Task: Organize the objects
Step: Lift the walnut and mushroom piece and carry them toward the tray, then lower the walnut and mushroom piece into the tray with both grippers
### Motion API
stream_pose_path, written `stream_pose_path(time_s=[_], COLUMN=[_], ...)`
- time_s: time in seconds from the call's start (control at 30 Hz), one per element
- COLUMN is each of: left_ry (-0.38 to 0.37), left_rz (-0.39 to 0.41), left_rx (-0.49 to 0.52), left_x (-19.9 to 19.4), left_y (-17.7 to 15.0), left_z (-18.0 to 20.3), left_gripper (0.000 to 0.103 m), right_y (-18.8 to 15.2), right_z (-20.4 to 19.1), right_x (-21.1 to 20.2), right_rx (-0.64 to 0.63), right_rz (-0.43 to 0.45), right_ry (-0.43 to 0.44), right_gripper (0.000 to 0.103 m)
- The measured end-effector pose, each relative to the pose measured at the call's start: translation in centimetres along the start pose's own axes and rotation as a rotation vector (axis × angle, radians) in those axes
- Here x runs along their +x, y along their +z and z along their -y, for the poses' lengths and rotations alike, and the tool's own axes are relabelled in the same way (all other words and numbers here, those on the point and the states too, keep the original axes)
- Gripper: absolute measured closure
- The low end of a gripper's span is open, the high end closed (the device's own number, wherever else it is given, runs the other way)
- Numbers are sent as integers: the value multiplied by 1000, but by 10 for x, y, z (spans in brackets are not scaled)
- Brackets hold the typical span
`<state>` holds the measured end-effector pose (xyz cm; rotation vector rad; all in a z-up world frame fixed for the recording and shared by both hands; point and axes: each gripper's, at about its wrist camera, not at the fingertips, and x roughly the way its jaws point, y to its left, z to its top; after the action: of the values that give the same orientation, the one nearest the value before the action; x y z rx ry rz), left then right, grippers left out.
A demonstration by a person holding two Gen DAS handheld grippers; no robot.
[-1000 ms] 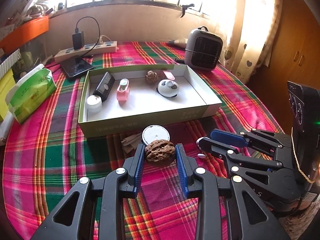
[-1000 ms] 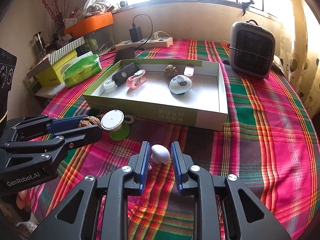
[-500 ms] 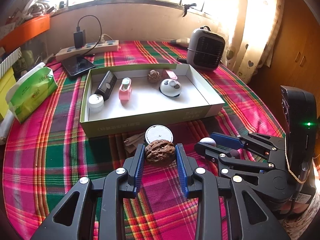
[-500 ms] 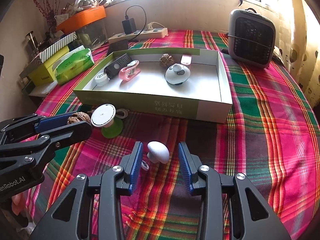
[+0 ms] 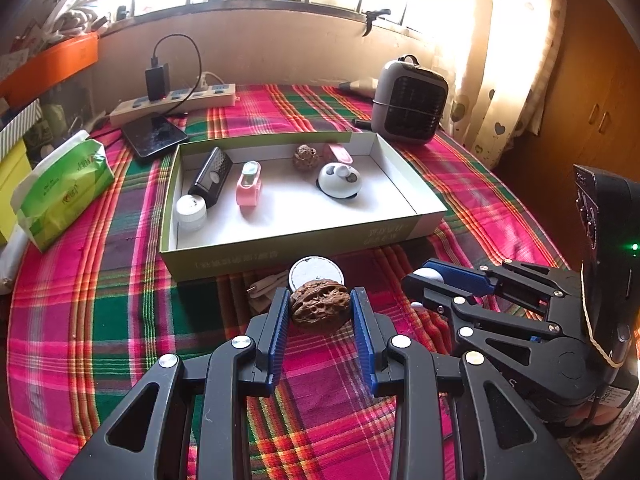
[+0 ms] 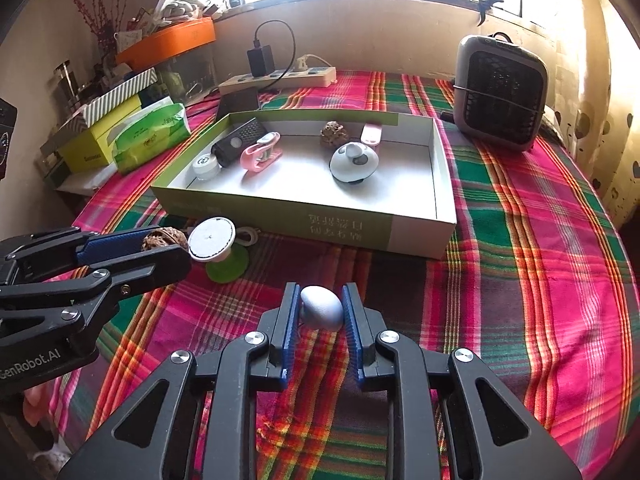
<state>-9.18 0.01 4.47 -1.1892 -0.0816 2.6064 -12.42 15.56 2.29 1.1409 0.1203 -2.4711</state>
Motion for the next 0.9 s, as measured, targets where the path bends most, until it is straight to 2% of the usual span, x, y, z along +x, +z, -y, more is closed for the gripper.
stream_pose_path(time_s=[0.43,0.9], left_ry=[-5,-2], left_rz=[15,8], left_rx=[13,38], left_x=[0,22], left_y=[19,45], left_z=[-3,-7], left_gripper=[74,74], right_y=[17,46], right_z=[1,16], right_x=[-8,-1], right_rx=[5,23], right_rz=[39,71], right_ry=[8,-14], right_gripper=[80,80])
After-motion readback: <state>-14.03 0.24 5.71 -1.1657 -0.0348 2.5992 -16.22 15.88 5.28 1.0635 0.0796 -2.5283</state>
